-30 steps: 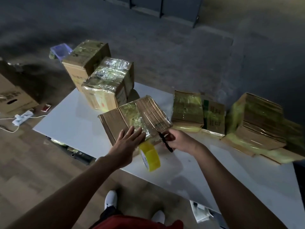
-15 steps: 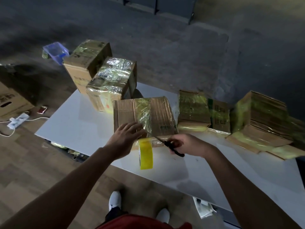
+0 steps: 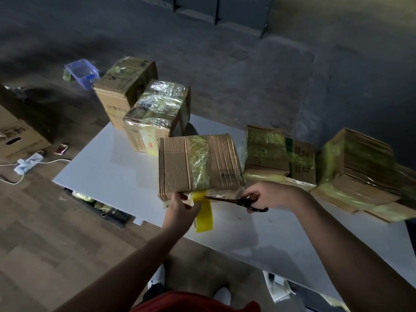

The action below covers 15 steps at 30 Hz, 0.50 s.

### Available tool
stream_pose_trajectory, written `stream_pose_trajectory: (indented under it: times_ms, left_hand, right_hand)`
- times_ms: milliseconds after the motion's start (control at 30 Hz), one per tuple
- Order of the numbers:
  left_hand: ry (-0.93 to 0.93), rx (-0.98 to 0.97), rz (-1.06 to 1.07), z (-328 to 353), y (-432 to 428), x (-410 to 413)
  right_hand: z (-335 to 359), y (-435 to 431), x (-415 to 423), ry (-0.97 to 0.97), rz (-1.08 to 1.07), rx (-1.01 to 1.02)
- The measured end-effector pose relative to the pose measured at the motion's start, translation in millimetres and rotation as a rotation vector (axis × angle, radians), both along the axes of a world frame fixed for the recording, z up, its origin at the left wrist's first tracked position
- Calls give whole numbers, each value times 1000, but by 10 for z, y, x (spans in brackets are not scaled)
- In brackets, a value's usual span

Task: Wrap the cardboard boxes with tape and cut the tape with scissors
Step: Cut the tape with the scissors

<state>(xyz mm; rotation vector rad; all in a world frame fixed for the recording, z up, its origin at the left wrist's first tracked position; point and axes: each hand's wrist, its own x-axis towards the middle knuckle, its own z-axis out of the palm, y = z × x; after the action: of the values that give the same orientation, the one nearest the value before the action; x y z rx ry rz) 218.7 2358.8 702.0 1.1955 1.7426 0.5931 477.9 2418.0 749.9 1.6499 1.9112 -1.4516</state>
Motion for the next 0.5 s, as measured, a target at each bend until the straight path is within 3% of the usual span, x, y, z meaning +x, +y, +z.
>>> stream_pose_trajectory:
  times_ms: [500]
  left_hand:
    - [-117, -184, -66, 76, 75, -52]
  right_hand:
    - [152, 153, 117, -47, 99, 33]
